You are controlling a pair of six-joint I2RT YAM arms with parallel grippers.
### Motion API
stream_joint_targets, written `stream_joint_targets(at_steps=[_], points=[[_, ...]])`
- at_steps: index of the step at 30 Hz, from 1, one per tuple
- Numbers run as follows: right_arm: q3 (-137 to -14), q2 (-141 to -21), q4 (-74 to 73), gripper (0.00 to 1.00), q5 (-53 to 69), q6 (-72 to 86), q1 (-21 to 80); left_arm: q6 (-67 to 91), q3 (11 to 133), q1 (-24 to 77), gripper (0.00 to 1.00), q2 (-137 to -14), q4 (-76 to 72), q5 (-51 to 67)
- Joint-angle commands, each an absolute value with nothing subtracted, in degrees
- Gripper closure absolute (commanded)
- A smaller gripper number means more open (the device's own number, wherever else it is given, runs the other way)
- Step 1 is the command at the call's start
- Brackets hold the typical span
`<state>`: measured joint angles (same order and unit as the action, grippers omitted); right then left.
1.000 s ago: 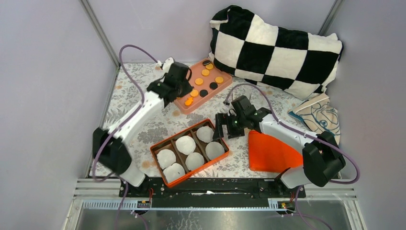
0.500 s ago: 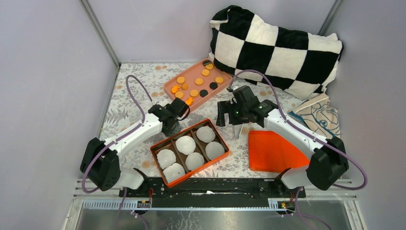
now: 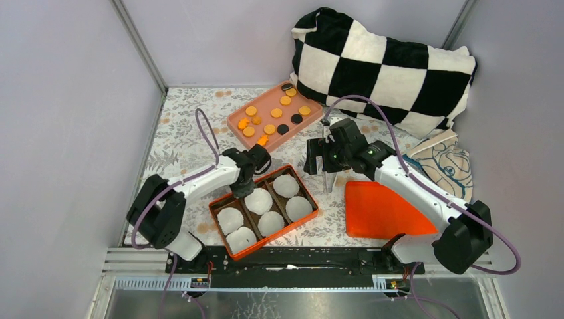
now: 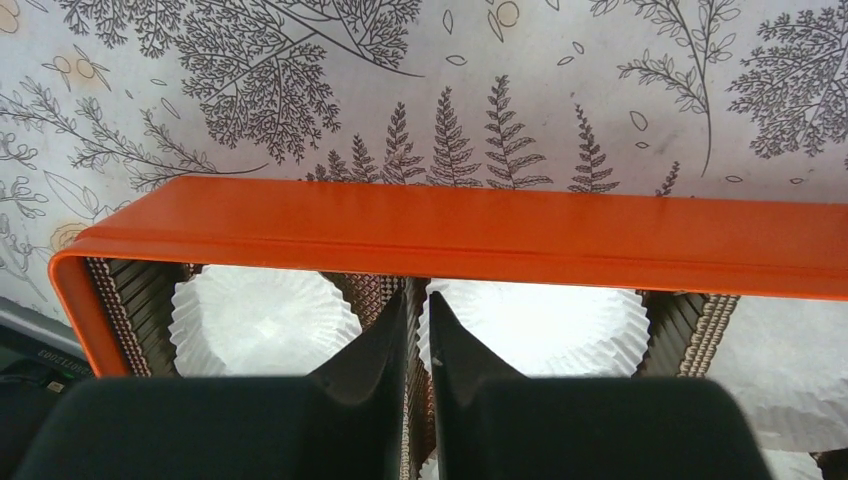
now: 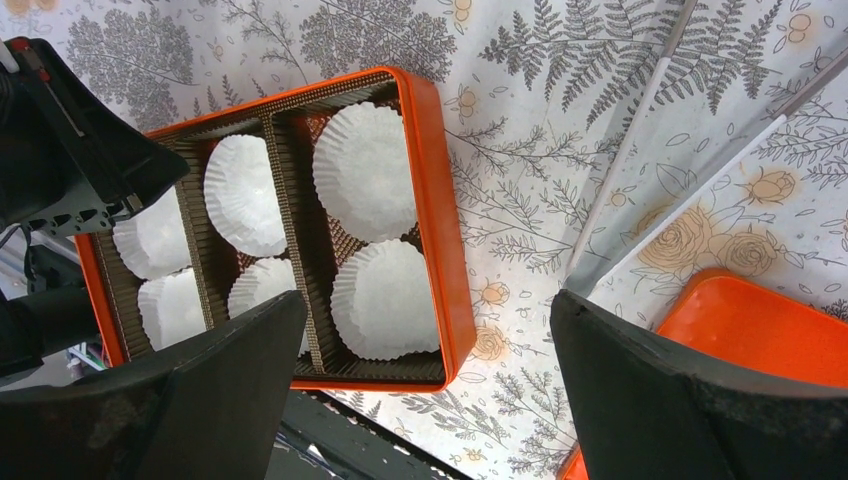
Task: Pack the cookies
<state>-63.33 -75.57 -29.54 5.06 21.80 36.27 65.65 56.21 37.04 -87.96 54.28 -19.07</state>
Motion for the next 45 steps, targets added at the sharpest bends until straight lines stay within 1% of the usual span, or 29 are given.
stream_joint_targets(at_steps=[1,7,15,22,27,30,33,36,42,45], points=[[-62.36,-74.44,-29.08,0.0,5.54,21.93,36.55,66.36,57.47,37.15,0.83,-92.04,54.66,-23.64],[-61.35,-74.59,-27.87,0.0,6.49,22.54,36.52,63.87,62.13,35.33,0.82,-95.56,55.41,-28.28],[-61.08,-75.02,-27.31,0.0,6.39,23.09,36.47,58.91,65.03,29.12,0.82,-97.25,53.45,-31.7],[-61.59,-77.89,-25.87,0.0,5.96,23.29,36.47,55.05,69.85,28.35,0.82,-98.33,51.51,-34.71],[-65.5,-86.27,-27.14,0.0,2.26,22.14,36.48,53.6,68.19,28.14,0.81,-96.88,48.38,-34.09],[-68.54,-91.07,-27.95,0.0,0.33,21.48,36.43,51.72,66.43,25.84,0.8,-98.04,46.0,-31.99],[-70.89,-94.16,-28.23,0.0,-0.78,21.53,36.42,50.67,64.6,23.26,0.81,-98.52,42.9,-30.83],[-73.19,-96.47,-28.9,0.0,-2.97,20.68,36.43,49.31,64.12,23.03,0.82,-97.13,39.92,-30.98],[-79.24,-100.94,-33.61,0.0,-11.58,19.37,34.98,47.11,65.07,25.82,0.82,-90.62,36.97,-23.8],[-80.48,-102.23,-33.18,0.0,-10.07,18.81,32.84,46.52,65.35,28.51,0.82,-88.17,35.77,-19.44]])
